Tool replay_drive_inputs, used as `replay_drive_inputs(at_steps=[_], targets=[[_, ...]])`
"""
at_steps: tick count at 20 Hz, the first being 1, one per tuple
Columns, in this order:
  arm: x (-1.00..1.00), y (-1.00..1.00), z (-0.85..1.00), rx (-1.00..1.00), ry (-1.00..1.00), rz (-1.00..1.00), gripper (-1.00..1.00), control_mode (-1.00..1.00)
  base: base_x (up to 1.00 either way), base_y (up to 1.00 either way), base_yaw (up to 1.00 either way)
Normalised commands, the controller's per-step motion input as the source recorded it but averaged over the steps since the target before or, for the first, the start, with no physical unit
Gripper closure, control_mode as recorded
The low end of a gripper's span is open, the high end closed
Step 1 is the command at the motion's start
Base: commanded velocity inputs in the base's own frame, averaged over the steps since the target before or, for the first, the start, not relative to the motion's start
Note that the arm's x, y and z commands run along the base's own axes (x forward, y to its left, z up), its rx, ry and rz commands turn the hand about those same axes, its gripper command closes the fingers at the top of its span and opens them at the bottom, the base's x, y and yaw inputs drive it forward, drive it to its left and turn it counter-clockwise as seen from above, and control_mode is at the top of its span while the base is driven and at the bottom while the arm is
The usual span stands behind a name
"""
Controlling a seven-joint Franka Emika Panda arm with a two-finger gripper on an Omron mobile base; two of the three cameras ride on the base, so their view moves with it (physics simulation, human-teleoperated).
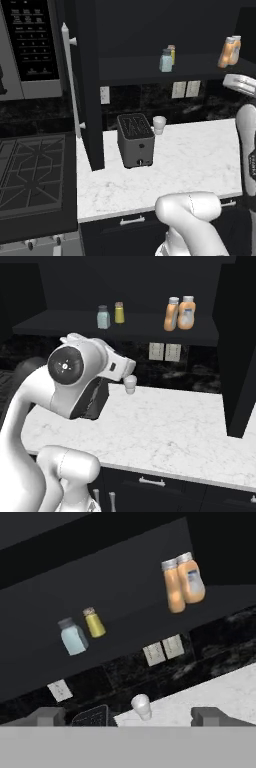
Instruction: Put the shaker and condiment bottle from the counter next to their counterparts in the cabinet.
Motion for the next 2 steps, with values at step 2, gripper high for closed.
replay_drive_inputs(at_steps=[2], targets=[[-0.66,-0.17,-0.17,0.12,0.06,0.12,-1.00,-1.00,0.00,0.00,0.00]])
